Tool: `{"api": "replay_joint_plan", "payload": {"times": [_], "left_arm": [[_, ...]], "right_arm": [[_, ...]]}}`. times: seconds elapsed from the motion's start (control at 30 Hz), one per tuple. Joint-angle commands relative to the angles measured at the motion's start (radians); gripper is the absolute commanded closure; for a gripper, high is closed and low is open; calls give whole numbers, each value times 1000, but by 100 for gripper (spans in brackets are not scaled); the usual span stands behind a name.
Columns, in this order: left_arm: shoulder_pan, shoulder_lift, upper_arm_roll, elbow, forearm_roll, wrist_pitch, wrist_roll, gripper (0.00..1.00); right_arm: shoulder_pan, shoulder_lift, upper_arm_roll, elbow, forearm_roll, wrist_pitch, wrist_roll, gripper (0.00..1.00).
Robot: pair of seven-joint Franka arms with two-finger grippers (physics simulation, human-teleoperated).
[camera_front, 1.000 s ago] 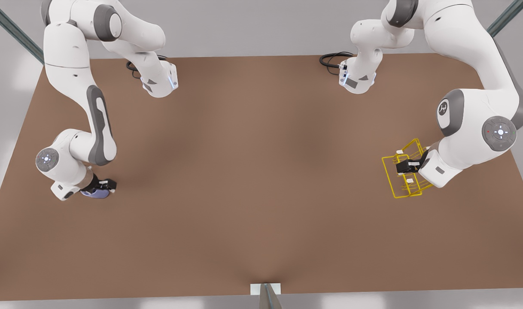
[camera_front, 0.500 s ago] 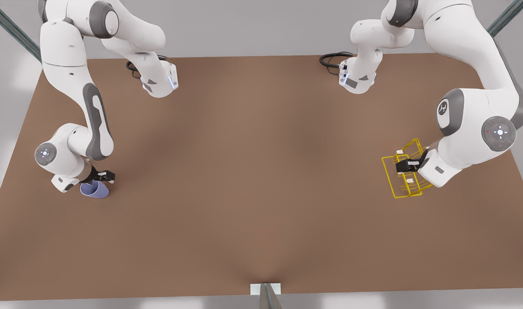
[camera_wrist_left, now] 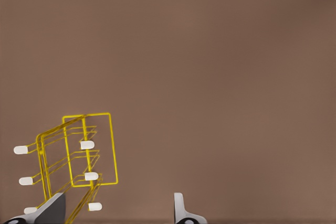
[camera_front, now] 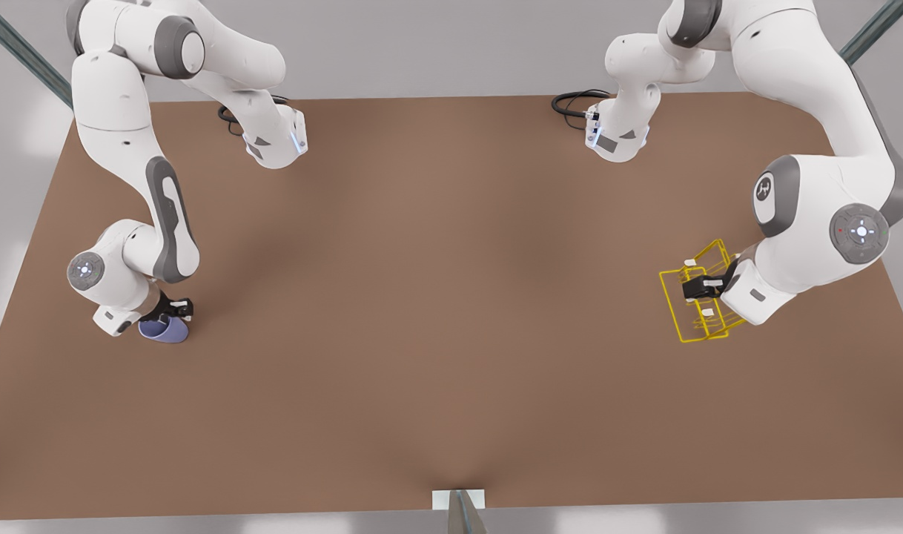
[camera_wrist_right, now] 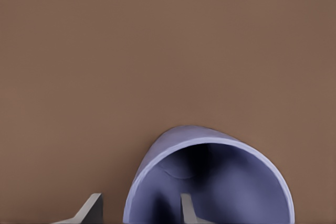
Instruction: Place the cup on the cup holder
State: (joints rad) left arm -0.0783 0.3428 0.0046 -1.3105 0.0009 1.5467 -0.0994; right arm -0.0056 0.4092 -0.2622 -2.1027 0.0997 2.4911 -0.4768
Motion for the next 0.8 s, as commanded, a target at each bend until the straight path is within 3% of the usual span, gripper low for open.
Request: {"api": "replay_joint_plan", "payload": {"times": [0.0,0.07,0.1,0.37,0.5,0.57,0.67,0.77], "left_arm": [[0,1,0,0,1,1,-3,0],[0,-1,0,0,1,1,-3,0],[0,1,0,0,1,0,-3,0],[0,-4,0,2,1,0,-6,0],[-2,-4,-3,2,2,0,-6,0],[-2,-4,-5,2,2,0,-6,0],[-2,-2,-6,2,2,-2,-8,0],[-3,-2,-6,2,2,-2,-8,0]], "right_arm": [[-1,0,0,-2,2,15,-129,41],[-17,-1,0,-8,2,14,-206,76],[-16,-3,0,-11,2,12,-204,79],[10,-55,1,-7,2,-1,-201,79],[150,-110,17,59,52,-149,15,79],[180,-122,107,116,52,-202,150,79],[251,-98,149,225,66,-319,294,79],[253,-27,225,274,299,-296,296,79]]}}
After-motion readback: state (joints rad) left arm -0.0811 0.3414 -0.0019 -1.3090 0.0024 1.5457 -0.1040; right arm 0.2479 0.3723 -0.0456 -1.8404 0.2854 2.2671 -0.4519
